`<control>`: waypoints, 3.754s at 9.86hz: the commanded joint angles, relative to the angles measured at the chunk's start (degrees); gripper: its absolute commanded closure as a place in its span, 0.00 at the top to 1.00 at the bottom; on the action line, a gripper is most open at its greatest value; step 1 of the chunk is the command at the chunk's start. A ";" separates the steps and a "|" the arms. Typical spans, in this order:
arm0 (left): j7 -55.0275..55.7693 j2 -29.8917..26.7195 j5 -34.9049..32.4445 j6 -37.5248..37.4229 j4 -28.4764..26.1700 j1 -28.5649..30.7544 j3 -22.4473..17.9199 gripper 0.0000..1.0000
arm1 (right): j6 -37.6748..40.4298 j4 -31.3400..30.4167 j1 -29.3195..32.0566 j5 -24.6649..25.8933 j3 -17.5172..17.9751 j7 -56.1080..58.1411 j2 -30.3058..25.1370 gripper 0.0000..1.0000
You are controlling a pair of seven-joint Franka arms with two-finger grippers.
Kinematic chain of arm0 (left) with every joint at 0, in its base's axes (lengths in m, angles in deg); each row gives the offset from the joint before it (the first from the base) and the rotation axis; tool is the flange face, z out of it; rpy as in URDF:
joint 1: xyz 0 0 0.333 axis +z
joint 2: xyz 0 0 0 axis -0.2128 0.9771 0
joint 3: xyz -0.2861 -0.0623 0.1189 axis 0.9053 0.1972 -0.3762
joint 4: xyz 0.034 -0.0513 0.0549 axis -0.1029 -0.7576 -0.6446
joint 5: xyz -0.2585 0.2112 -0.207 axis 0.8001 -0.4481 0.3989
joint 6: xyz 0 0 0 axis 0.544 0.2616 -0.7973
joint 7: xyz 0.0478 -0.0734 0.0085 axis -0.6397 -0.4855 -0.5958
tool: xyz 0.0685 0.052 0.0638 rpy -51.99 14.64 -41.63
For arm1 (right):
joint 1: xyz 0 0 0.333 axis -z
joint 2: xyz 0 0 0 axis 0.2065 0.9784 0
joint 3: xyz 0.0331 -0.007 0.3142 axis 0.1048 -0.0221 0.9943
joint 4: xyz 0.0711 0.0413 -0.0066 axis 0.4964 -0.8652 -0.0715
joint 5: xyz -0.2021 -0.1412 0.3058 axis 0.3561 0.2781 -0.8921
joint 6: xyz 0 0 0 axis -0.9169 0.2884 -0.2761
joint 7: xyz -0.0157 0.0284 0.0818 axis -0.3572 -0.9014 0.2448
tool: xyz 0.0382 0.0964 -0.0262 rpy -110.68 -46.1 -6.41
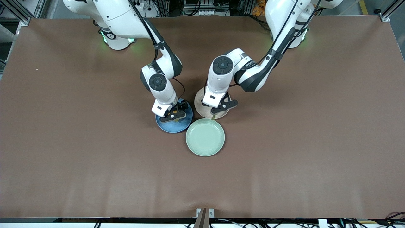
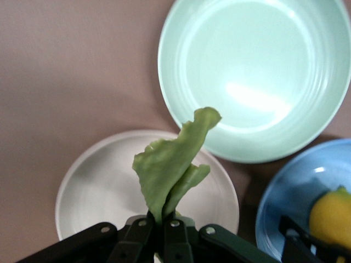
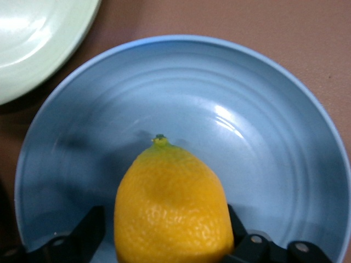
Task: Pick lemon and lettuce from blue and beige plates
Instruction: 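Lift the lemon with the right gripper while the left gripper lifts the lettuce, then lower the lettuce onto the table and open the left gripper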
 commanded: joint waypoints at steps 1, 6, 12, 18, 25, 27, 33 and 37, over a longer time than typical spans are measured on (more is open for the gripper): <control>0.99 -1.24 -3.85 -0.73 0.58 2.98 -0.76 0.00 | -0.60 -0.45 -0.95 -0.92 -0.41 -1.19 0.84 0.55; -16.29 -1.06 -4.11 -1.18 0.59 15.46 -0.76 0.00 | 13.16 4.46 2.55 -0.92 -0.67 -1.02 -2.49 0.39; -35.38 -1.06 -4.03 -4.34 0.51 26.02 -0.49 0.00 | 20.94 7.37 9.50 -0.31 -1.37 -0.40 -6.80 0.39; -43.91 -0.80 -3.59 -7.76 -0.11 27.69 -0.49 0.00 | 31.39 12.12 17.94 2.15 -4.61 10.92 -7.07 0.38; -51.74 -0.54 -2.45 -9.96 0.77 31.13 -0.14 0.99 | 29.22 8.62 24.00 2.86 -8.49 19.11 -6.98 0.34; -51.92 -0.80 -2.01 -10.05 0.33 31.21 -0.05 1.00 | 26.83 6.59 25.94 3.21 -8.49 19.46 -7.16 0.36; -52.27 -11.15 5.37 -9.09 -14.93 30.07 -0.05 1.00 | 8.49 -6.06 30.77 4.00 -8.49 24.82 -6.81 0.36; -55.78 -23.79 8.61 -7.50 -27.86 29.81 -0.23 1.00 | 2.23 -8.18 30.87 3.39 -8.41 24.82 -3.56 0.37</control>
